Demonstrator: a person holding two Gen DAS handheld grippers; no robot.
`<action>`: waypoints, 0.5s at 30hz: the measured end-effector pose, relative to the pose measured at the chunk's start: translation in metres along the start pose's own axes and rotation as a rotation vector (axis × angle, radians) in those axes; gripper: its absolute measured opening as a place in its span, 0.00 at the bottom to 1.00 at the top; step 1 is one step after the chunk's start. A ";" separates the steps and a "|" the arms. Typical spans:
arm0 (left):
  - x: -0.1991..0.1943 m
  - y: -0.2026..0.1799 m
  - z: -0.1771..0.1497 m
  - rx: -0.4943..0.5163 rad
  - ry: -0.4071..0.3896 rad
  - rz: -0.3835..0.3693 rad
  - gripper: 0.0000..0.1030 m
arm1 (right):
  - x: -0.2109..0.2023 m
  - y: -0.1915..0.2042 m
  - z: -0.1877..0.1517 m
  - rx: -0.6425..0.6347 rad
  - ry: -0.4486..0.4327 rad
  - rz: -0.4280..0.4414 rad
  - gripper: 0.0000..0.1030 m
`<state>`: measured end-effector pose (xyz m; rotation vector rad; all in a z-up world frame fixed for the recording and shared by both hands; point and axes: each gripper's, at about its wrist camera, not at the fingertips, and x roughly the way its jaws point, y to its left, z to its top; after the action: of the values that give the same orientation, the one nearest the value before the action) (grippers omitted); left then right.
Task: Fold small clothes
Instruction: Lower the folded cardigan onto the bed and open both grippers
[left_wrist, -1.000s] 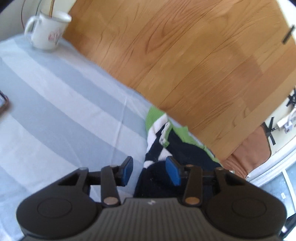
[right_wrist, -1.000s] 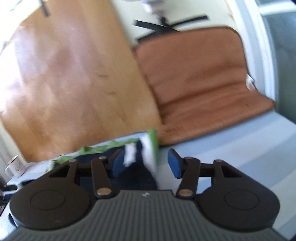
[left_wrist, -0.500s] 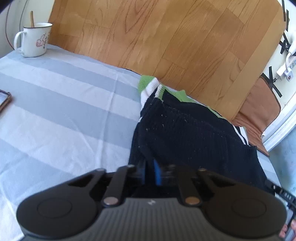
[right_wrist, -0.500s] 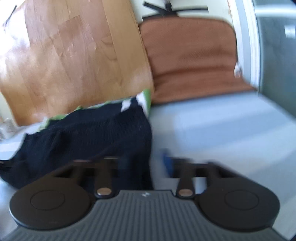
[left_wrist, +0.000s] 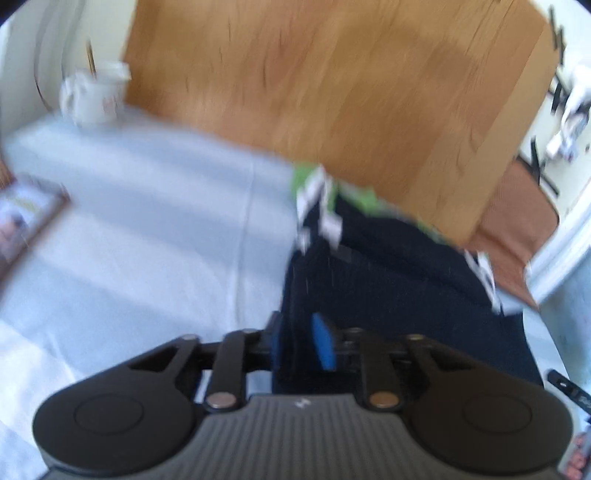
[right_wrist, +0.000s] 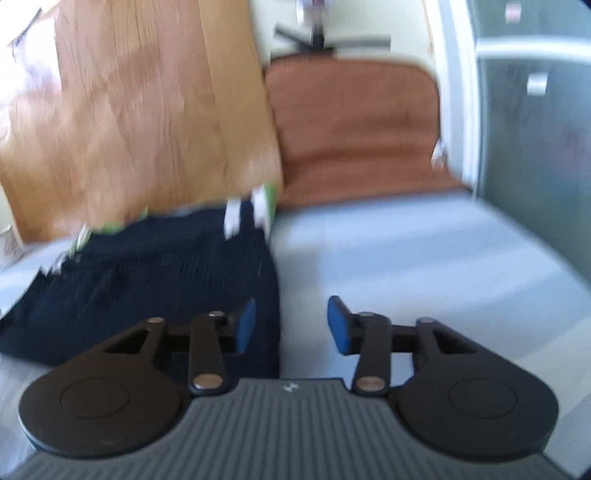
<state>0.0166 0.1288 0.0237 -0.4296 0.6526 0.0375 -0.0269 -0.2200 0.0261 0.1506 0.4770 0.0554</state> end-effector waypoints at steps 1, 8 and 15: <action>-0.005 -0.005 0.005 0.011 -0.039 0.000 0.24 | 0.001 0.002 0.007 0.003 -0.013 0.011 0.46; 0.042 -0.068 0.032 0.177 -0.076 -0.149 0.28 | 0.048 0.058 0.028 -0.034 -0.003 0.154 0.46; 0.107 -0.052 0.018 0.176 0.093 -0.087 0.27 | 0.103 0.101 0.023 -0.110 0.043 0.159 0.45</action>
<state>0.1209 0.0778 -0.0081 -0.2910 0.7213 -0.1223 0.0733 -0.1143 0.0150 0.0794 0.5034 0.2406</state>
